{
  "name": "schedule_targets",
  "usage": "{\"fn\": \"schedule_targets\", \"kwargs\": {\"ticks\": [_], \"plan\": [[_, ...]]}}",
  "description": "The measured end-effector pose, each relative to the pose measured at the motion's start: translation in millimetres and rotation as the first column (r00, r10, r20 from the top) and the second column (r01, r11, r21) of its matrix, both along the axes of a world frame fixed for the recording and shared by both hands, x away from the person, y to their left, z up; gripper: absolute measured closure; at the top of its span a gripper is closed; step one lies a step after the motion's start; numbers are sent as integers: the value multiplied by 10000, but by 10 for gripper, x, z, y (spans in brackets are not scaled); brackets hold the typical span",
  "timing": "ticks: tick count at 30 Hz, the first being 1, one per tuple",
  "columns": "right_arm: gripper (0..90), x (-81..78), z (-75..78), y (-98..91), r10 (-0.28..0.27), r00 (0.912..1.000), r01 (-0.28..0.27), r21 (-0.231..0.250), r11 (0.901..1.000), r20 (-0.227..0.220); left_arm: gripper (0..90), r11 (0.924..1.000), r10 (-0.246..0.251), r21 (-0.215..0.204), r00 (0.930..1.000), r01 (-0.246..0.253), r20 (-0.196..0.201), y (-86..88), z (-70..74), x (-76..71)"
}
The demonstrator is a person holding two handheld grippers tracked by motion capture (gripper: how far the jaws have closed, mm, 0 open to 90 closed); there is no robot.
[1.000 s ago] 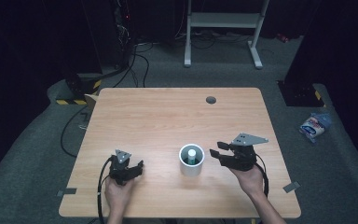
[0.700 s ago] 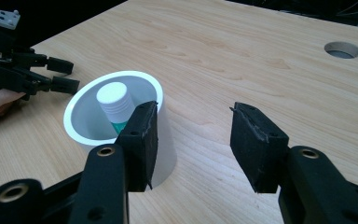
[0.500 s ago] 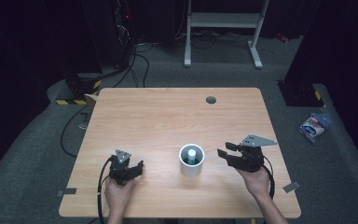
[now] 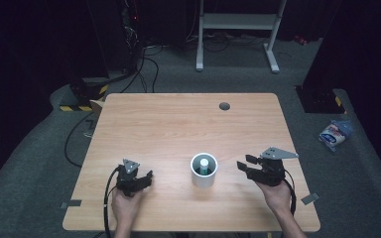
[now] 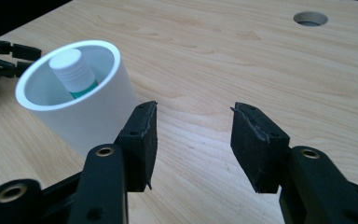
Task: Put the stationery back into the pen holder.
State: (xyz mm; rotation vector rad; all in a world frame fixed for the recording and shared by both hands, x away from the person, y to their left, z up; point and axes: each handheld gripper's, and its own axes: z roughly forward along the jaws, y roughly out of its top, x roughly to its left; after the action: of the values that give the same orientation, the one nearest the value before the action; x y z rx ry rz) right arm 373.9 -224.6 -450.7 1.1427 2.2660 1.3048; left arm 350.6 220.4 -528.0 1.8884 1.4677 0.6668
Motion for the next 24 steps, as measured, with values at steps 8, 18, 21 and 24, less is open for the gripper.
{"fn": "schedule_targets", "kwargs": {"ticks": [8,18,21,24], "plan": [[500,-7,-145,-61,-333,9992,328,-216,9992,-242,296,10000,-2,4,10000,2,0,0,0,0],[479,11,-419,-93,-870,9945,811,-967,9920,-581,296,10000,2,-4,10000,-2,-1,1,0,0],[472,27,-541,-81,-1107,9917,1005,-1425,9847,-658,296,10000,-7,13,10000,7,2,1,0,0],[467,43,-610,-80,-1207,9909,1088,-1742,9787,-592,296,10000,-7,15,10000,7,2,2,0,0]]}}
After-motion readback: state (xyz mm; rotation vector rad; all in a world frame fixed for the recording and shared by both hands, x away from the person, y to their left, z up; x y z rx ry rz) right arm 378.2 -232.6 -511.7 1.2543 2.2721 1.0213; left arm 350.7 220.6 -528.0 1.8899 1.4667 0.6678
